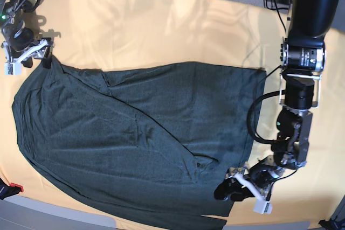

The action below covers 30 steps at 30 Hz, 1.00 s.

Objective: Fold the T-shirt properly
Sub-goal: 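Lower the sleeve onto the shirt and release with the left gripper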

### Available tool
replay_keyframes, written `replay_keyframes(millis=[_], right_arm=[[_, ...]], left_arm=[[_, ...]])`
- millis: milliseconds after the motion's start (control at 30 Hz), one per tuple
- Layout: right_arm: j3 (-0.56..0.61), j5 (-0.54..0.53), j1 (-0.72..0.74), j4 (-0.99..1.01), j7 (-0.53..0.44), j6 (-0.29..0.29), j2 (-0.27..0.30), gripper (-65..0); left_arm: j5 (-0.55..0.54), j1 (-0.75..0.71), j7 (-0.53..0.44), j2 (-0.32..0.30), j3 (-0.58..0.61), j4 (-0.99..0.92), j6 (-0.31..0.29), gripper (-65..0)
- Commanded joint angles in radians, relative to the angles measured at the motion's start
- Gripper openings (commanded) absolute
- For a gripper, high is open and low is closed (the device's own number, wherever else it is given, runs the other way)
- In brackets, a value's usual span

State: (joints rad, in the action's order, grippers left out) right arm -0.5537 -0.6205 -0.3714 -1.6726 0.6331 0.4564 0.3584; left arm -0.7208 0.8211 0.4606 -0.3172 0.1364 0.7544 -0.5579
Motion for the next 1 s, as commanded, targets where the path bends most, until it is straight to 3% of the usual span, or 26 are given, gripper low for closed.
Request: replay_keyframes(millis=[0, 100, 233, 433, 633, 833, 967], right_arm=[[-0.02, -0.019, 0.006, -0.039, -0.029, 0.004, 0.032, -23.1], [-0.058, -0.024, 0.006, -0.081, -0.026, -0.016, 0.049, -23.1], [-0.105, -0.126, 0.023, -0.082, 0.04, -0.04, 0.06, -23.0], [-0.107, -0.192, 0.11, 0.025, 0.117, -0.119, 0.056, -23.0], [-0.111, -0.27, 0.19, 0.217, 0.159, -0.1, 0.055, -23.0], [-0.135, -0.426, 0.206, 0.317, 0.249, -0.005, 0.055, -23.1], [-0.132, -0.476, 0.206, 0.318, 0.28, 0.035, 0.051, -23.4]], left_arm=[[-0.057, 0.043, 0.001, -0.017, -0.006, 0.017, -0.007, -25.1], [-0.172, 0.04, 0.106, -0.054, -0.006, 0.017, -0.008, -25.1], [-0.29, 0.031, 0.24, -0.106, -0.006, 0.017, -0.023, -25.1], [-0.382, 0.007, 0.396, -0.142, -0.007, 0.017, -0.037, -25.1], [-0.396, -0.019, 0.435, -0.183, -0.006, 0.017, -0.034, -25.1], [-0.423, -0.063, 0.435, -0.218, -0.007, 0.017, -0.034, -25.1], [-0.423, -0.085, 0.439, -0.22, -0.007, 0.017, -0.035, -25.1]])
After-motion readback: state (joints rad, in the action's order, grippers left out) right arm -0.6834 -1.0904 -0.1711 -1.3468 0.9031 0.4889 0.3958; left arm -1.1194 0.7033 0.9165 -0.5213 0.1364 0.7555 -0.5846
